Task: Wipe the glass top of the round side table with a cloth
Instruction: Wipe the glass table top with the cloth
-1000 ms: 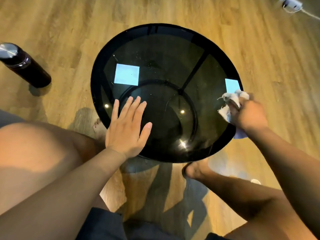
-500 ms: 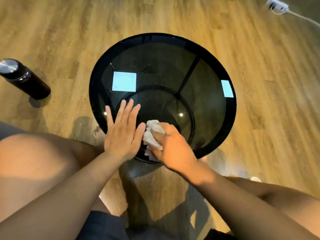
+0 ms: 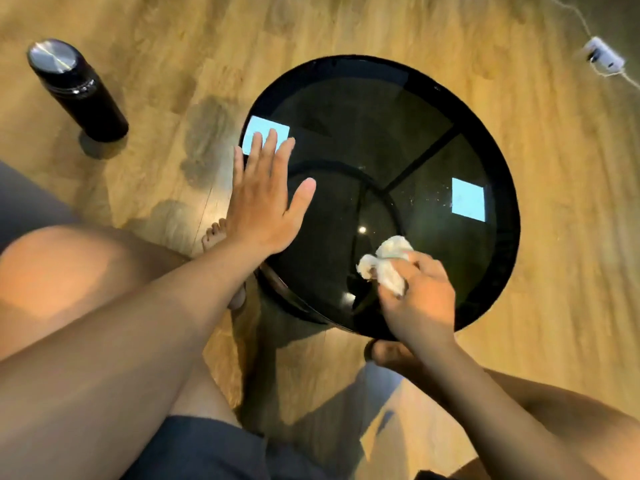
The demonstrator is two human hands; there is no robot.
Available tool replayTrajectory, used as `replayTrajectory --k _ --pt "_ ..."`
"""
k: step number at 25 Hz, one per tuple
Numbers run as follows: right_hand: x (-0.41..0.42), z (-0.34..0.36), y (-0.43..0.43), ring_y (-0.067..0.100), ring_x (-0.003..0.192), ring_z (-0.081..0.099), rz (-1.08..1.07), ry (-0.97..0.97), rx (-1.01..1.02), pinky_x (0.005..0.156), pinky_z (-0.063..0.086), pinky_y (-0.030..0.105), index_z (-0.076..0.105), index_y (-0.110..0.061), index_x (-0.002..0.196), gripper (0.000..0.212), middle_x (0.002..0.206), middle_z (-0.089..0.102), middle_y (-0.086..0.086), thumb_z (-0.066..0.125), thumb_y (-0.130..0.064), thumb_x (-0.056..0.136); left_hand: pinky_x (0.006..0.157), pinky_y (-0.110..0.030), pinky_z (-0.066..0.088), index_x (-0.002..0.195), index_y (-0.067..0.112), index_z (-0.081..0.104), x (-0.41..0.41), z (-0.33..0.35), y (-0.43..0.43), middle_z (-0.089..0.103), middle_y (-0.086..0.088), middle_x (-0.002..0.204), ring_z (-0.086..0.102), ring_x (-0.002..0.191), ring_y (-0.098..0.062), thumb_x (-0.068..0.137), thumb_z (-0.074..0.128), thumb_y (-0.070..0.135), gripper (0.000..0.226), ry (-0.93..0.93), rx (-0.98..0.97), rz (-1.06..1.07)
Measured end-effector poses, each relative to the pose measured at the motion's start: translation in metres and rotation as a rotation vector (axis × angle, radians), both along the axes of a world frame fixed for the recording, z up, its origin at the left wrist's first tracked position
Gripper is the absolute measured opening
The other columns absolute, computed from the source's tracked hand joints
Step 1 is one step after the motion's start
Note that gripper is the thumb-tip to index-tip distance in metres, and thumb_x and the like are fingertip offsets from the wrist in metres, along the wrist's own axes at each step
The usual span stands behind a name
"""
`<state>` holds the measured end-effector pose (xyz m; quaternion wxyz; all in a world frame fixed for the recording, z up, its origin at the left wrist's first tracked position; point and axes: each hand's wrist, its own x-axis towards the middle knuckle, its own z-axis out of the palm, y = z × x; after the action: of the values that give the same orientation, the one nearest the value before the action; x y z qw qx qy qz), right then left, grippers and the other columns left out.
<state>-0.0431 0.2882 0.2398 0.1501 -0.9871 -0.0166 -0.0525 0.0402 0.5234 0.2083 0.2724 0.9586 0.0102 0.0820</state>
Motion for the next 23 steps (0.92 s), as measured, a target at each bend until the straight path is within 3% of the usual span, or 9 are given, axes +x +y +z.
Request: replayTrajectory --k 3,6,10,12,15,20,23 --pt "0.017 -0.004 0.082 0.026 0.091 0.058 0.283 -0.009 0.087 0.075 0.044 0.029 0.075 -0.018 0.095 0.022 0.100 0.068 0.005 0.061 -0.026 0.080 0.123 -0.051 0.006 0.151 0.013 0.029 0.002 -0.001 0.001 0.024 -0.013 0.162 0.014 0.151 -0.030 0.096 0.022 0.053 0.068 -0.030 -0.056 -0.021" --pt "0.051 -0.004 0.113 0.030 0.089 0.053 0.349 0.014 0.067 0.077 0.047 0.040 0.071 -0.015 0.101 0.022 0.100 0.062 0.009 0.065 -0.022 0.082 0.123 -0.044 0.005 0.149 0.011 0.034 0.002 -0.002 0.003 0.030 -0.013 0.160 0.018 0.150 -0.029 0.095 0.018 0.051 0.069 -0.033 -0.200 0.074" --pt "0.025 0.008 0.052 0.030 0.085 0.051 0.412 0.032 0.008 0.070 0.052 0.042 0.065 -0.025 0.103 0.027 0.101 0.058 0.011 0.068 -0.019 0.077 0.124 -0.042 0.002 0.151 0.013 0.029 0.000 -0.003 0.001 0.024 -0.010 0.162 0.012 0.152 -0.025 0.096 0.017 0.052 0.068 -0.011 -0.193 0.047" --pt "-0.010 0.015 -0.003 0.026 0.097 0.053 0.438 0.084 -0.046 0.070 0.056 0.041 0.061 -0.028 0.109 0.033 0.115 0.053 0.007 0.071 -0.023 0.077 0.122 -0.035 -0.004 0.151 0.014 0.028 0.000 -0.004 0.003 0.022 -0.009 0.163 0.010 0.152 -0.024 0.095 0.018 0.053 0.068 -0.012 -0.257 0.071" --pt "-0.024 0.023 -0.041 0.023 0.098 0.060 0.360 0.145 -0.074 0.071 0.055 0.031 0.062 -0.035 0.113 0.030 0.122 0.046 -0.004 0.064 -0.034 0.083 0.117 -0.023 -0.011 0.151 0.013 0.028 0.001 -0.004 0.004 0.020 -0.009 0.163 0.008 0.152 -0.022 0.096 0.021 0.053 0.068 -0.043 -0.396 0.096" --pt "0.054 -0.012 0.071 0.027 0.100 0.060 0.542 -0.042 0.055 0.076 0.046 0.026 0.066 -0.018 0.111 0.031 0.109 0.059 0.010 0.071 -0.018 0.080 0.120 -0.026 -0.008 0.149 0.011 0.031 0.002 -0.004 0.006 0.027 -0.010 0.161 0.016 0.151 -0.021 0.095 0.023 0.062 0.074 -0.075 -0.493 0.069" --pt "0.124 -0.021 0.145 0.001 0.086 0.057 0.338 -0.052 0.215 0.071 0.045 0.020 0.067 -0.012 0.103 0.019 0.100 0.056 -0.003 0.062 -0.025 0.091 0.117 -0.020 -0.010 0.149 0.014 0.029 0.005 0.001 0.005 0.029 -0.008 0.160 0.019 0.150 -0.020 0.092 0.022 0.069 0.080 -0.055 -0.487 0.040"
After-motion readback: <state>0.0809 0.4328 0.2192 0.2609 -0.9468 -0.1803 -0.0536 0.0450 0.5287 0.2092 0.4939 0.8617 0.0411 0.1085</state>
